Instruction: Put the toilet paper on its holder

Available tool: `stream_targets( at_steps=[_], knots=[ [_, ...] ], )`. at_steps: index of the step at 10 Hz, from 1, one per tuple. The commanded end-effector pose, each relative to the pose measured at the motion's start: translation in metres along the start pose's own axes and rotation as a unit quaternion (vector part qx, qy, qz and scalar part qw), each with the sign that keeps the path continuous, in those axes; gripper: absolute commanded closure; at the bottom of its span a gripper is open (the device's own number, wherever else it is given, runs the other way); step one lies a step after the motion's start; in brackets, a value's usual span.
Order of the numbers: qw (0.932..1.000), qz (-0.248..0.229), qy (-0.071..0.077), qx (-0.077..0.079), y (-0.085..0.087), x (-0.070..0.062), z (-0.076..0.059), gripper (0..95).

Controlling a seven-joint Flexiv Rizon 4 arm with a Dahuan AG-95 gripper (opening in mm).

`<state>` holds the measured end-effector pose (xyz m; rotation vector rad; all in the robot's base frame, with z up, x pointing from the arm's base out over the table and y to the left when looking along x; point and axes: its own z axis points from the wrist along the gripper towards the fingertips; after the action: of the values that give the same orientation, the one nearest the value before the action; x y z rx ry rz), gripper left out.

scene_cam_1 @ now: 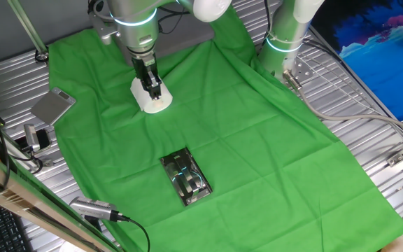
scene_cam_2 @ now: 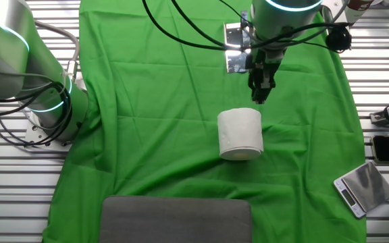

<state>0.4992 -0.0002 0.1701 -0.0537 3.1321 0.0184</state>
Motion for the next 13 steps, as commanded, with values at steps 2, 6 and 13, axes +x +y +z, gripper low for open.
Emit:
stream_targets(
  at_steps=[2, 6, 13],
  knots=[
    [0.999, -0.044, 0.006, 0.002, 0.0005, 0.0011, -0.0008, 95.0],
    [0.9904, -0.138, 0.005, 0.006, -0.0005, 0.0017, -0.0001, 95.0],
    [0.8579, -0.514, 0.015, -0.007, -0.0018, 0.0013, 0.0058, 57.0]
  ],
)
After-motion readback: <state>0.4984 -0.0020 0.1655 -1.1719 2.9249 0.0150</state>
